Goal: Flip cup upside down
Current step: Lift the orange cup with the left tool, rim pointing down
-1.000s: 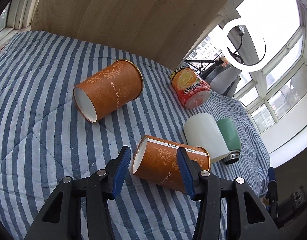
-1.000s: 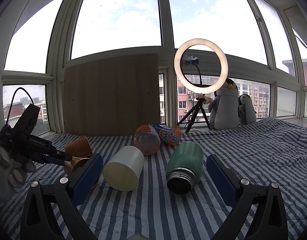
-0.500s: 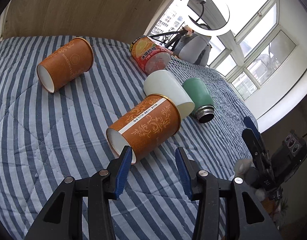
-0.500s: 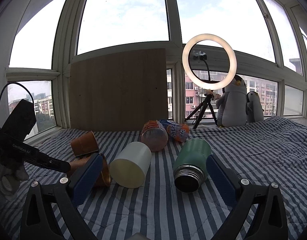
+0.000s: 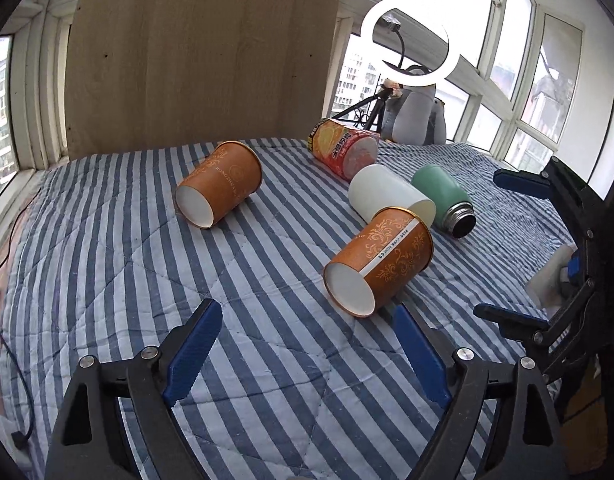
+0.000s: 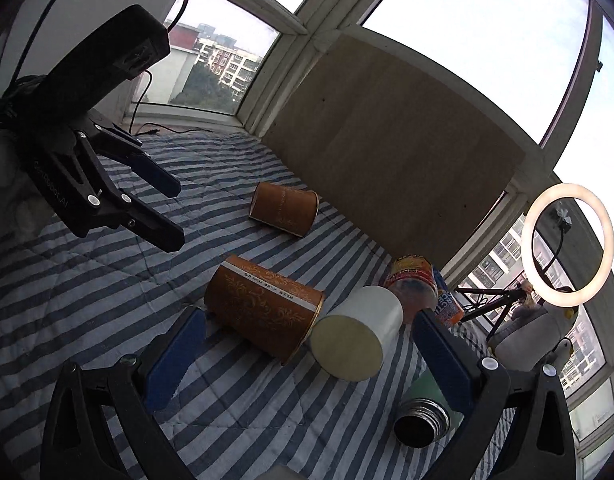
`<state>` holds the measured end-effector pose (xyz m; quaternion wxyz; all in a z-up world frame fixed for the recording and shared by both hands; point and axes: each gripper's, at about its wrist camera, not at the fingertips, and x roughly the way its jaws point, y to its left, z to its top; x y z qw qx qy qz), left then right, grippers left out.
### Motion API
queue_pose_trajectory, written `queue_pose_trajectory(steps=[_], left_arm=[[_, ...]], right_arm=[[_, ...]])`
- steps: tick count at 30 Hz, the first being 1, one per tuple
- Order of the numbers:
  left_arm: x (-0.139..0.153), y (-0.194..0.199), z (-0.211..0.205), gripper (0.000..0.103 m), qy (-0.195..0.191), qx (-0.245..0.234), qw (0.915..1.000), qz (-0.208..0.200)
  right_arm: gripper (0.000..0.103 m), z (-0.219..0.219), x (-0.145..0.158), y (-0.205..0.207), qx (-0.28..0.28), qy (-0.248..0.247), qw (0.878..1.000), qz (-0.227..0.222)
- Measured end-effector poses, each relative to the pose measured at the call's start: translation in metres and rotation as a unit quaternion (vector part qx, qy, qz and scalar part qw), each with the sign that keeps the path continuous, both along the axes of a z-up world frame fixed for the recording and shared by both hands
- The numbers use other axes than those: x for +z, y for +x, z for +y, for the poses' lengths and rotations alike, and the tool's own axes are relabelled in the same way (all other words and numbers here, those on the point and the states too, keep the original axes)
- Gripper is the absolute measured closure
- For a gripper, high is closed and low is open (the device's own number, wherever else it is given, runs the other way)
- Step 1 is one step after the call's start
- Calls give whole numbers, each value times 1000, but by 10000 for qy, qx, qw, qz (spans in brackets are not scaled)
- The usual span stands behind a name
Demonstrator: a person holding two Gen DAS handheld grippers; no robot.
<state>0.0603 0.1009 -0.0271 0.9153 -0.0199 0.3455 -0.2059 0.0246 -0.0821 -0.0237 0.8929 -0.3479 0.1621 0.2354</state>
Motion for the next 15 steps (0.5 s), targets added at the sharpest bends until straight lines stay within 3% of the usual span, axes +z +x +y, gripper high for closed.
queue_pose_trajectory(steps=[3, 6, 9, 12, 15], left_arm=[[-6, -4, 4, 7, 208, 49, 9997, -102], [-9, -1, 8, 7, 189, 78, 9998, -43], [-5, 3, -6, 7, 355, -173, 9992, 52], [1, 3, -37, 6, 886, -587, 9942, -177], [1, 13, -64, 6, 1065, -965, 9894, -201]], right_arm=[[1, 20, -6, 0, 249, -559, 9981, 120], [2, 28, -10, 8, 208, -781, 9964, 259], [2, 21, -10, 14, 147, -551, 9970, 525], [2, 6, -8, 7, 181, -368, 9978, 523], [2, -16, -3, 3, 58, -99, 9985, 544]])
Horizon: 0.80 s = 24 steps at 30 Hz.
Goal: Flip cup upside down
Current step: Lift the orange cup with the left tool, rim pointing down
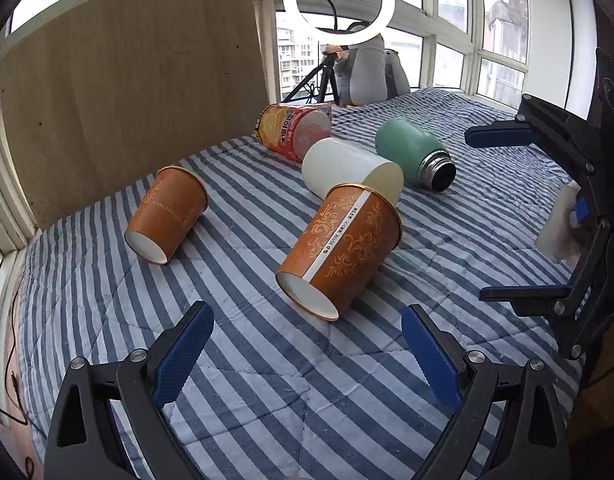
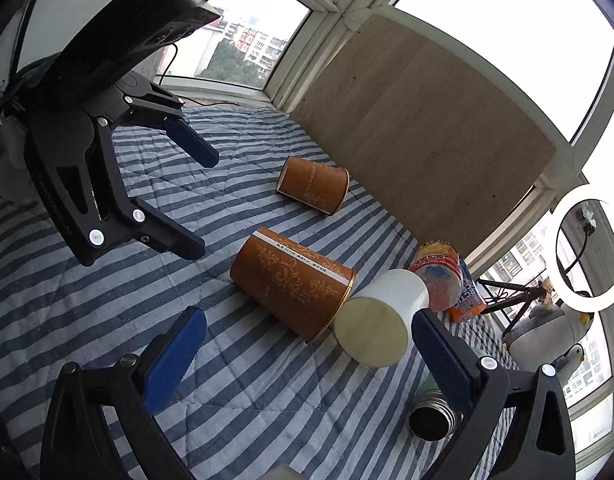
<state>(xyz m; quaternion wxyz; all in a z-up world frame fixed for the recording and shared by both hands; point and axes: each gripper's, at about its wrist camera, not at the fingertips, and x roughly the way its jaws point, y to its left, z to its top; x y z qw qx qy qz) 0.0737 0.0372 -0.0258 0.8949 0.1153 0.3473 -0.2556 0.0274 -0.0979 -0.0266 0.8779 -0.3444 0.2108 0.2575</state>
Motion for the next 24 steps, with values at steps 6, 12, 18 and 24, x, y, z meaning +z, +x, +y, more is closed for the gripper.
queue_pose_trajectory(steps=[6, 12, 18, 24], left_arm=[[-17, 43, -11, 6, -477, -209, 9968, 599], [-23, 50, -14, 12, -543, -260, 9963, 613], [-27, 49, -22, 31, -453, -315, 9963, 662], [-25, 33, -26, 36, -246, -374, 9978, 492]], right_arm=[[2, -46, 12, -8, -455, 615, 9971, 16], [2, -67, 8, -14, -556, 796, 9953, 25], [2, -74, 1, -13, -601, 1147, 9914, 180], [2, -81, -1, -16, -646, 1188, 9907, 170]])
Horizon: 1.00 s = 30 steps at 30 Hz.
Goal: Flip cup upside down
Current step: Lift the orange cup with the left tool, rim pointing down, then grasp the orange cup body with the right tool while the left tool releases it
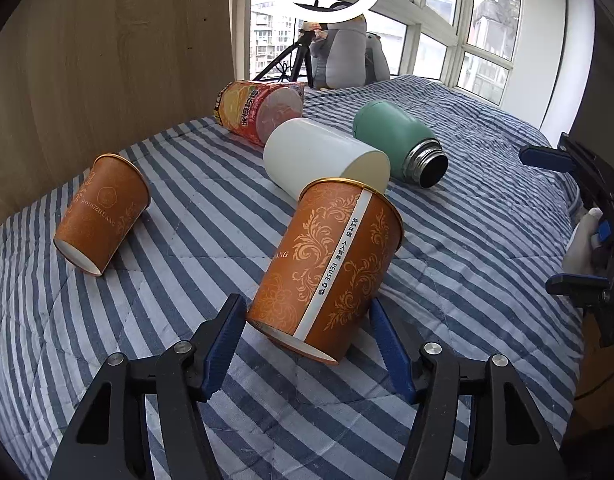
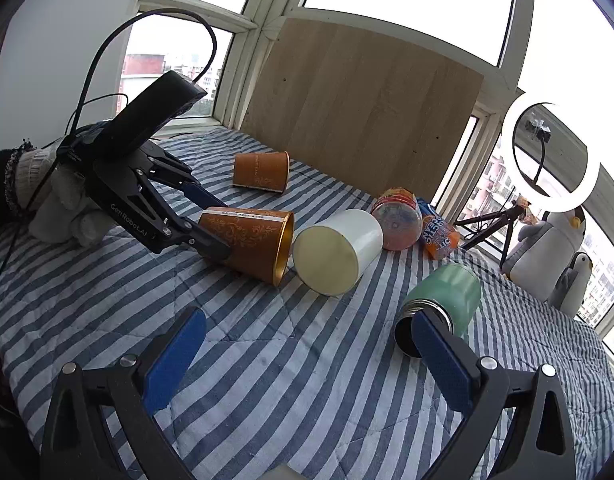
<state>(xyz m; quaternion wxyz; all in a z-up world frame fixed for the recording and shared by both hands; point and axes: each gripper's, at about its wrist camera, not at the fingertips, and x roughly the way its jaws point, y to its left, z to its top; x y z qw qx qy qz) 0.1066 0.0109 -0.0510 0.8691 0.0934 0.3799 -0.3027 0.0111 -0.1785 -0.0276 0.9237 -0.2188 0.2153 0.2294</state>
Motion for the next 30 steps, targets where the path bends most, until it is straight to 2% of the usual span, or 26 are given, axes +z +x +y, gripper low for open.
queue_pose_trajectory(steps=[5, 10, 13, 18, 20, 24, 27, 30], left_arm=[[1, -24, -2, 38, 99, -115, 9998, -130], [5, -43, -17, 39, -13, -512, 9987, -19], [7, -52, -33, 39, -76, -858, 9963, 17], [5, -60, -57, 38, 134, -1134, 9934, -53], [8, -62, -56, 38, 166, -1079, 9940, -89], [16, -72, -36, 21, 158, -844, 9961, -192], [23, -83, -10, 21, 147, -622, 9975, -310], [29, -96, 19, 20, 91, -398, 9983, -409]], right_arm=[[2, -10, 3, -5, -83, 137, 9999, -22], [2, -15, 6, -9, -62, 180, 9998, 4], [2, -16, 9, -16, -3, 119, 9999, -27], [2, -14, 19, -28, 187, -130, 9997, -76], [2, -11, 22, -30, 302, -284, 9991, -17], [2, 2, 25, -32, 543, -747, 9957, 86], [2, 18, 23, -32, 729, -1098, 9912, 148], [10, 38, 16, -28, 996, -1473, 9835, 319]])
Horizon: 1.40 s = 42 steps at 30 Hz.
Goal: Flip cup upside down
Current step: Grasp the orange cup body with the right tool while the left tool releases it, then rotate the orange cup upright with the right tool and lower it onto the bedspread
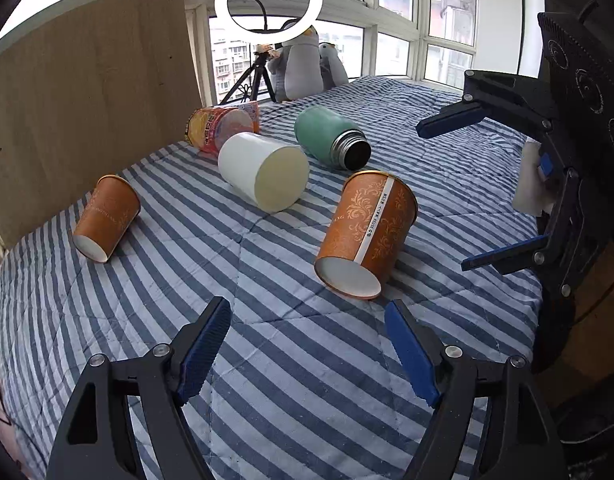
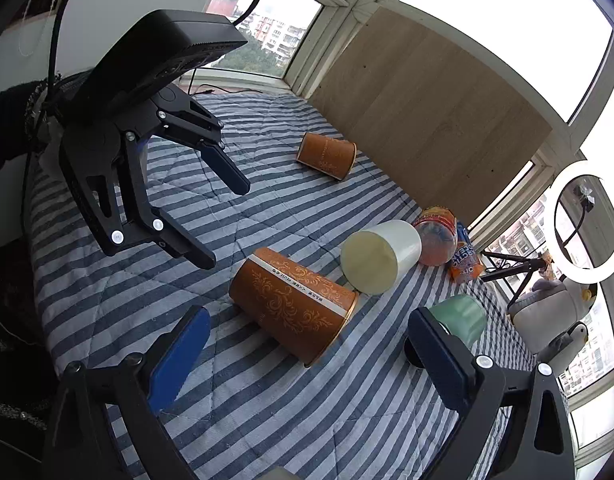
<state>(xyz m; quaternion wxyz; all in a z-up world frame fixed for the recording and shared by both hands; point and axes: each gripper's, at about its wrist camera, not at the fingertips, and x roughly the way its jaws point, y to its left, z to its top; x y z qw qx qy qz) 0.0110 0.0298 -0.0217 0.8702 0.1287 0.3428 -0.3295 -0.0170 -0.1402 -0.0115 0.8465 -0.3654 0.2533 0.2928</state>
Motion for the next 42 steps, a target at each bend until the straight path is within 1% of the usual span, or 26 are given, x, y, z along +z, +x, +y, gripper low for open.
queue_pose_trajectory(steps=[1, 3, 5, 9, 12, 14, 17, 20, 21, 22, 23, 27, 28, 29, 32, 34, 35, 37, 38, 40, 42], left_arm=[[2, -4, 9, 20, -34, 82, 10000, -11], [3, -13, 28, 17, -84, 250, 9996, -51], [3, -18, 42, 17, -105, 371, 9993, -25], [-1, -20, 63, 17, -158, 536, 9984, 77], [-1, -17, 69, 17, -200, 606, 9979, 100], [-1, -15, 73, 17, -244, 624, 9977, 117], [-1, -14, 74, 17, -281, 608, 9976, 159], [-1, -11, 70, 17, -284, 601, 9977, 156], [-1, -10, 69, 17, -298, 595, 9977, 160], [-1, -8, 69, 17, -309, 595, 9976, 162], [-1, -7, 68, 17, -315, 602, 9976, 158], [-2, -7, 66, 17, -314, 627, 9974, 145], [-2, -6, 66, 17, -326, 643, 9973, 152], [-2, -5, 66, 17, -348, 653, 9971, 167], [-2, -3, 65, 17, -410, 694, 9966, 179], [-1, -2, 63, 17, -432, 727, 9963, 139], [0, -1, 61, 17, -433, 754, 9962, 106], [2, -1, 56, 17, -433, 793, 9959, 30], [4, -1, 53, 17, -454, 821, 9956, -15], [7, -1, 46, 17, -498, 842, 9952, -97], [10, -2, 37, 17, -489, 904, 9944, -260]], right_arm=[[15, 7, -4, 1, 69, -164, 9998, 31], [20, 23, -16, 4, 210, -585, 9980, 77], [20, 36, -29, 6, 318, -1011, 9943, 74], [23, 56, -42, 10, 482, -1615, 9857, 16], [23, 66, -51, 15, 595, -2032, 9773, 1], [25, 72, -59, 19, 628, -2299, 9712, -14], [31, 80, -72, 26, 606, -2669, 9618, -55], [32, 83, -84, 30, 599, -2987, 9522, -212], [33, 84, -86, 31, 579, -3016, 9514, -244], [37, 84, -86, 32, 542, -2990, 9523, -273], [37, 84, -85, 33, 501, -2940, 9541, -278], [40, 80, -78, 36, 363, -2626, 9638, -270], [41, 78, -75, 37, 312, -2490, 9676, -274], [41, 75, -69, 40, 227, -2250, 9738, -245], [43, 60, -49, 44, -16, -1270, 9919, -84], [45, 46, -33, 48, -243, -464, 9986, 31], [45, 36, -26, 51, -387, 70, 9992, 124], [46, 16, -19, 56, -680, 916, 9929, 336], [46, 5, -18, 59, -871, 1341, 9863, 406], [46, -12, -19, 64, -1135, 2048, 9706, 561], [46, -29, -23, 66, -1327, 2725, 9509, 620]])
